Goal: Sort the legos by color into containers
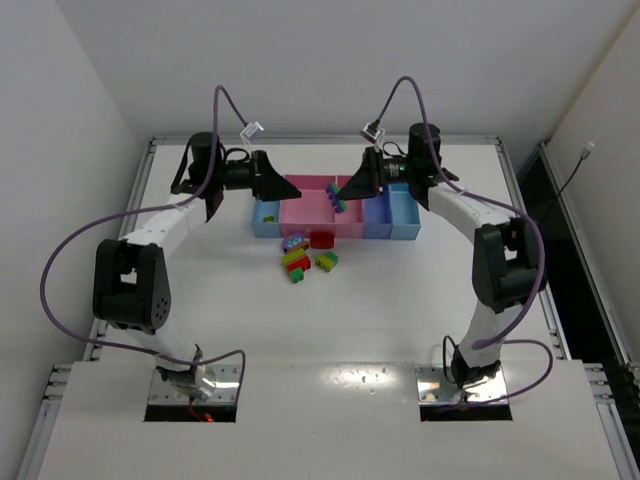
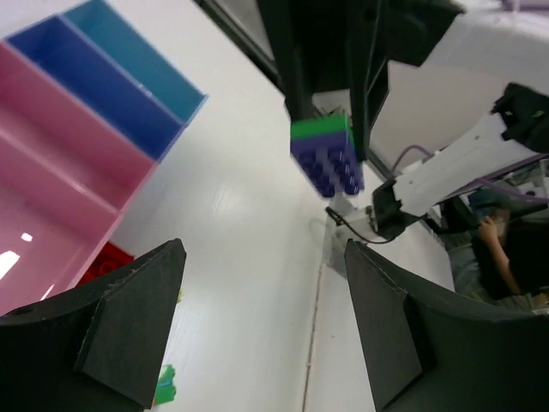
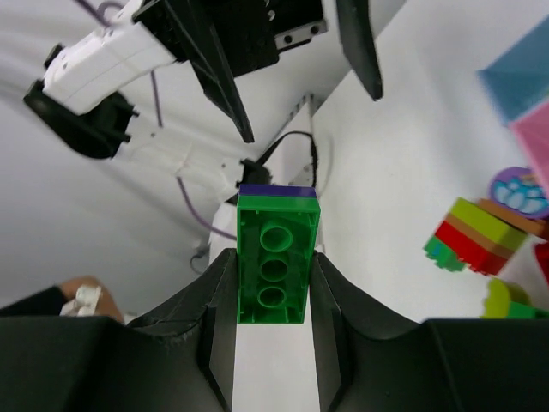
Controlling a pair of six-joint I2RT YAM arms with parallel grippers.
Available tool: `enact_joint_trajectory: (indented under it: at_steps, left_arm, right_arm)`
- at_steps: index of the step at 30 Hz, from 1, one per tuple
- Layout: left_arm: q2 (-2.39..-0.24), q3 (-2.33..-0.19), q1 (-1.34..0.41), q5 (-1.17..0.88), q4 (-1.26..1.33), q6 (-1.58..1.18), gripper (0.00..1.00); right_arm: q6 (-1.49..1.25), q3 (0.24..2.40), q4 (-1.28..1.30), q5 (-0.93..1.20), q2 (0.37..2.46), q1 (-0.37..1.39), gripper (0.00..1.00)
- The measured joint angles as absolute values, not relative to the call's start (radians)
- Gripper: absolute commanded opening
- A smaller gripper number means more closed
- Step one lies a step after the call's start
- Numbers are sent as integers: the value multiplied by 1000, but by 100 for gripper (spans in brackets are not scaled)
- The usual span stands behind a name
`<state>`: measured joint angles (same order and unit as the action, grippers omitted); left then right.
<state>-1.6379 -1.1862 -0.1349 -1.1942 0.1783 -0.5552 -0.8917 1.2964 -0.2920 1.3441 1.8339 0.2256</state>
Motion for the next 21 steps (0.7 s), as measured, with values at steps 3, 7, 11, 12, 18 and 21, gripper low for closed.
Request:
enact_joint_trajectory:
  at_steps: [3,7,11,12,18,21]
  left_arm:
    - [-1638,-1186,-144,-1222,308,-670,81]
    - [-1648,-1186,-154,-1246,479,-820,81]
    - [-1663,-1186,-171,-1259,562,-903,81]
    - [-1665,-1186,-176,-1262,574,-914,81]
    - [-1670,-1186,-207,-1274,603,-953,81]
    - [-1670,-1177,-221,-1277,616,-957,81]
  right_arm:
    - [-918,1296,-323,1375,1834,260,0]
    - [-937,1296,-349,1401,1834,299,0]
    - [-945,1296,-365,1413,1834,303,0]
    - [-946,1296,-366,1414,1834,303,0]
    - [-947,1296,-373,1412,1834,303,0]
    - [-947,1296,-380,1404,1834,303,0]
